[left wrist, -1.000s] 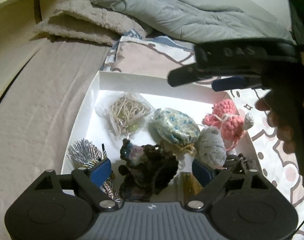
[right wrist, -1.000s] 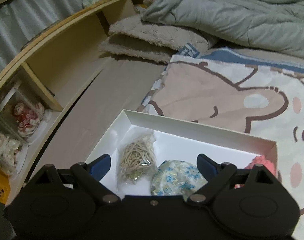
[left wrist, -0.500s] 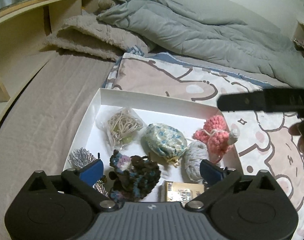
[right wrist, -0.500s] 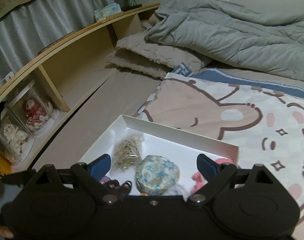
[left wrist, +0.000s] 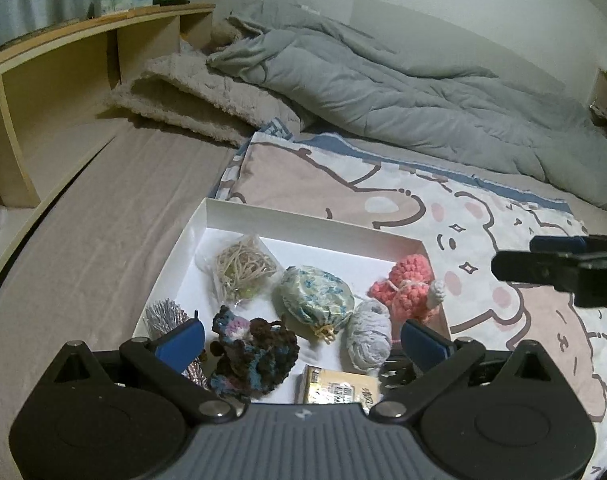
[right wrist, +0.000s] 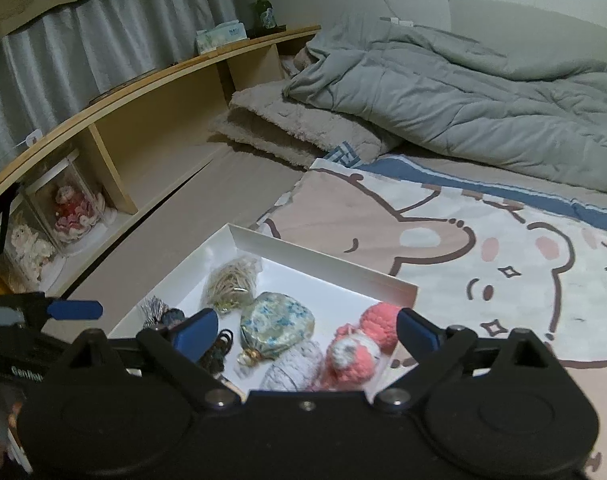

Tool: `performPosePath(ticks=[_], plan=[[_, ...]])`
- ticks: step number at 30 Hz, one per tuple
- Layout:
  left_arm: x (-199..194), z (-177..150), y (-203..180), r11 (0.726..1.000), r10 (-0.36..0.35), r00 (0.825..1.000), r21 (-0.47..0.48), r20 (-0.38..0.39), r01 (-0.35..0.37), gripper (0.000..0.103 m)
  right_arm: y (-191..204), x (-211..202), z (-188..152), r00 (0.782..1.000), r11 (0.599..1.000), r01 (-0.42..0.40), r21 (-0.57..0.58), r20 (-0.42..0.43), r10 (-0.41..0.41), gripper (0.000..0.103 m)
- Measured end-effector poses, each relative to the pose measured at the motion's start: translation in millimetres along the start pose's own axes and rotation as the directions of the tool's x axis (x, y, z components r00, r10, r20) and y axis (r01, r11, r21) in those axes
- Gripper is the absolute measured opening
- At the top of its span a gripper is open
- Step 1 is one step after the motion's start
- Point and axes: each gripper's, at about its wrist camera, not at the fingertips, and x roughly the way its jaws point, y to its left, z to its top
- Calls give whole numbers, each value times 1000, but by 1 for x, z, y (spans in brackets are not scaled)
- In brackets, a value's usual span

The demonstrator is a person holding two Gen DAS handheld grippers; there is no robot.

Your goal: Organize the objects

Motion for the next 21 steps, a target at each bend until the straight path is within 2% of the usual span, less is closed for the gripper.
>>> performPosePath(ticks=[12, 21], plan=[[-24, -11, -17, 996, 87, 994, -10, 59, -87, 103, -15, -29, -27, 1000, 999, 23, -23, 3, -23, 101], [-36, -23, -29, 996, 88, 993, -4, 82, -88, 103, -21, -40, -41, 999, 998, 53, -40, 13, -52, 103]])
